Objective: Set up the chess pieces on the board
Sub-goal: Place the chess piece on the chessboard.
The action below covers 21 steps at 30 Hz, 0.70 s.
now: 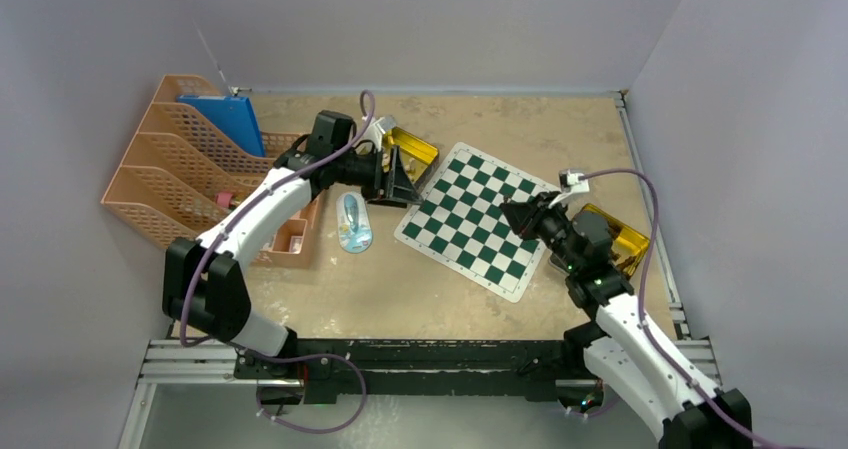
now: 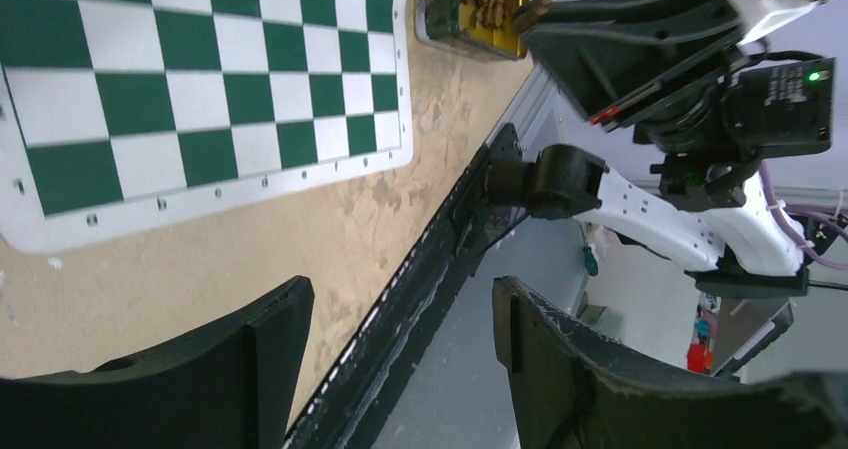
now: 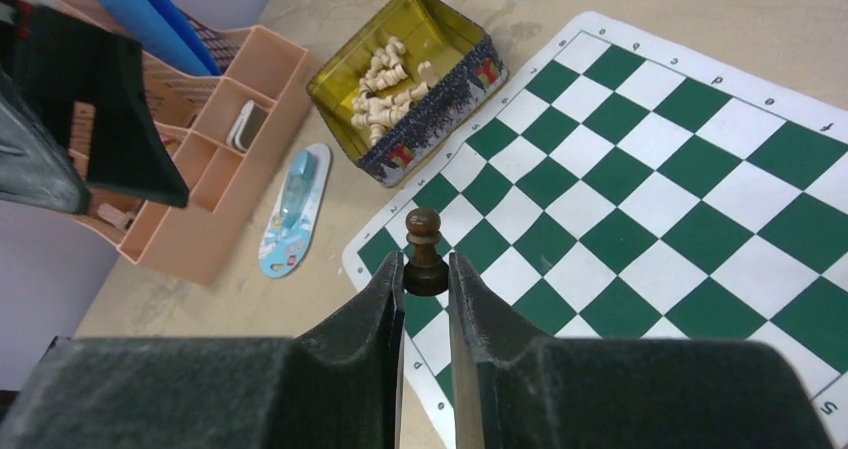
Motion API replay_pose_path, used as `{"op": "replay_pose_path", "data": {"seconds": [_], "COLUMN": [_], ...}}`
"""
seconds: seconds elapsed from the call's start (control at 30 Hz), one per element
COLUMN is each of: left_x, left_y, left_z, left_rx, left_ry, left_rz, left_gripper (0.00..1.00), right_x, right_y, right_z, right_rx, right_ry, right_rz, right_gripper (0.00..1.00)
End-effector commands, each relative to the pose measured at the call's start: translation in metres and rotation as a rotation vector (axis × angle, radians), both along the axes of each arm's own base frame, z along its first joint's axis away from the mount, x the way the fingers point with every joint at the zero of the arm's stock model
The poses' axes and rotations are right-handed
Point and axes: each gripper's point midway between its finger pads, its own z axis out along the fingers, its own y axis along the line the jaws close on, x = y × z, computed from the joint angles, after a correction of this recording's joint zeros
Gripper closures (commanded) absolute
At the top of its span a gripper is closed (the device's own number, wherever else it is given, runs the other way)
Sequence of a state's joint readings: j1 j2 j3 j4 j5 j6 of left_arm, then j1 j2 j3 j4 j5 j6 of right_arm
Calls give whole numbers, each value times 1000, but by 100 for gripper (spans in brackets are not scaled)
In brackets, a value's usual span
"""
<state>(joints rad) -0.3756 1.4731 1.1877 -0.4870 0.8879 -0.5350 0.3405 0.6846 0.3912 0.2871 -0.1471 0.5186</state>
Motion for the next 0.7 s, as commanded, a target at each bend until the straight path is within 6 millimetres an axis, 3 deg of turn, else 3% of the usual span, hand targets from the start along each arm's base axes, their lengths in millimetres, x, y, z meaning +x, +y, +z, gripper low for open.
{"op": "replay_pose_path", "data": {"seconds": [0.0,0.27,0.5,0.67], "left_x": [31,41,39,34], "left_y": [-11,-19,-32,-48], "left_z": [27,10,22,20], "left_rx": [-5,-39,-76,-66], "left_ry": [-174,-175,-194,-182], "left_rz": [3,4,-47,-77], "left_gripper": [35,36,37,39], "right_x": [15,15,8,9], "right_y": [17,41,87,104], "right_z": [15,32,34,44], "right_rx": [-2,-24,-91,-103], "right_ry": [-80,-196,-259,-290], "right_rz": [64,157,274,288], "right_gripper": [84,84,83,83]}}
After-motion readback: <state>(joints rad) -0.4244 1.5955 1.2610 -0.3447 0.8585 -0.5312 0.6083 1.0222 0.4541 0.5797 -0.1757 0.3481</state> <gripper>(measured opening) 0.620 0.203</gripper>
